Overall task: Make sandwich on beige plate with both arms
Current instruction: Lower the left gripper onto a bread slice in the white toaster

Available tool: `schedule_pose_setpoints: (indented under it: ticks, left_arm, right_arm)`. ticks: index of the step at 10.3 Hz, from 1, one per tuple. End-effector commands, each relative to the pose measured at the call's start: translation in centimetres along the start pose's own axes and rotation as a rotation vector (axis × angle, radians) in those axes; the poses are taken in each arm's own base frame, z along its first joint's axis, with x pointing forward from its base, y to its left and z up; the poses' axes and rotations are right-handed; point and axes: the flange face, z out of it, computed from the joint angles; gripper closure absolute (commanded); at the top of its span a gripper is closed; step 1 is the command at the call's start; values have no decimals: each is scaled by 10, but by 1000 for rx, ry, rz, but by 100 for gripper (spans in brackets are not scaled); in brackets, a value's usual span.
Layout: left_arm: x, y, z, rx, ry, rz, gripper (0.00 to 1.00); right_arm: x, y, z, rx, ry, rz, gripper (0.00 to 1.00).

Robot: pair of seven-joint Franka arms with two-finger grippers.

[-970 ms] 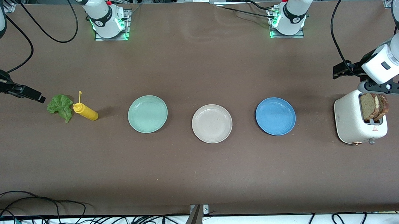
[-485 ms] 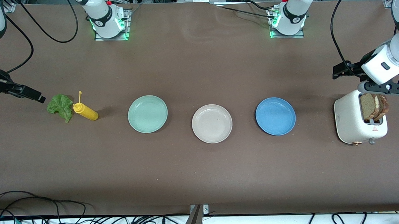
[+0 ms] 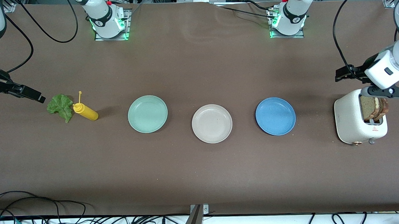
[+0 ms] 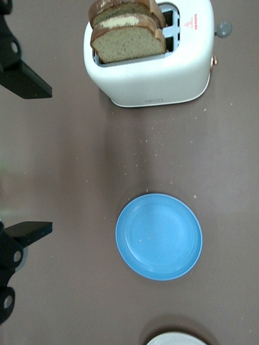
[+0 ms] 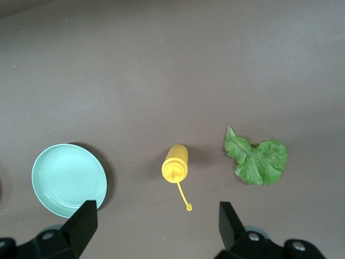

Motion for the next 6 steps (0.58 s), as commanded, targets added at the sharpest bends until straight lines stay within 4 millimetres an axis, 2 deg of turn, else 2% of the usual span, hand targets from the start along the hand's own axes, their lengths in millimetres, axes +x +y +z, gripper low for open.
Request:
schedule_pose_setpoints:
  ticks: [1, 2, 3, 4, 6]
  left_arm:
    - [9, -34, 11, 7, 27, 10, 0]
    - [15, -47, 22, 8, 31, 36, 0]
    - [18, -68, 29, 7, 40, 54, 0]
    - [21, -81, 34, 9, 52, 68, 0]
    - [32, -101, 58, 17, 73, 78, 0]
  right_arm:
    - [-6, 2, -3, 25, 4, -10, 0]
    - [-6, 2, -3, 25, 4, -10, 0]
    - [-6, 2, -3, 25, 4, -10, 0]
    - [-6, 3, -3, 25, 4, -8, 0]
    - [-6, 3, -3, 25, 4, -8, 0]
